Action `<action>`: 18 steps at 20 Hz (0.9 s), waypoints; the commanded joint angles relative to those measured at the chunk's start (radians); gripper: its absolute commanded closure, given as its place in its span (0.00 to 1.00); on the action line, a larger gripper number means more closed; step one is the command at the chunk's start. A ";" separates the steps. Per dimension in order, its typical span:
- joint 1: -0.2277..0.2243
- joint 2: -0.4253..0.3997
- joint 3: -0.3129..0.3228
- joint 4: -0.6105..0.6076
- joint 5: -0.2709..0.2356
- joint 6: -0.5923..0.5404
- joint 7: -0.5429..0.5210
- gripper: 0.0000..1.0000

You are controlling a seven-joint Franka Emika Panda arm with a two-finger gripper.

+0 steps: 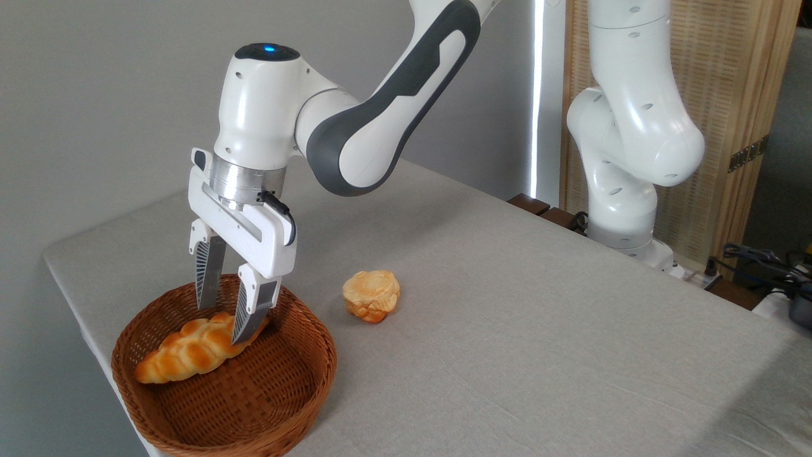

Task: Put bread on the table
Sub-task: 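Lower the open gripper down around the croissant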

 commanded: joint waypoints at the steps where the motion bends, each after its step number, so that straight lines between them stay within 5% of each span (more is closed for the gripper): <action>1: -0.001 0.009 0.005 0.010 0.061 0.016 0.004 0.00; 10: -0.001 0.037 0.005 0.024 0.063 0.021 0.000 0.00; 18: 0.005 0.135 0.017 0.187 0.055 0.021 -0.013 0.00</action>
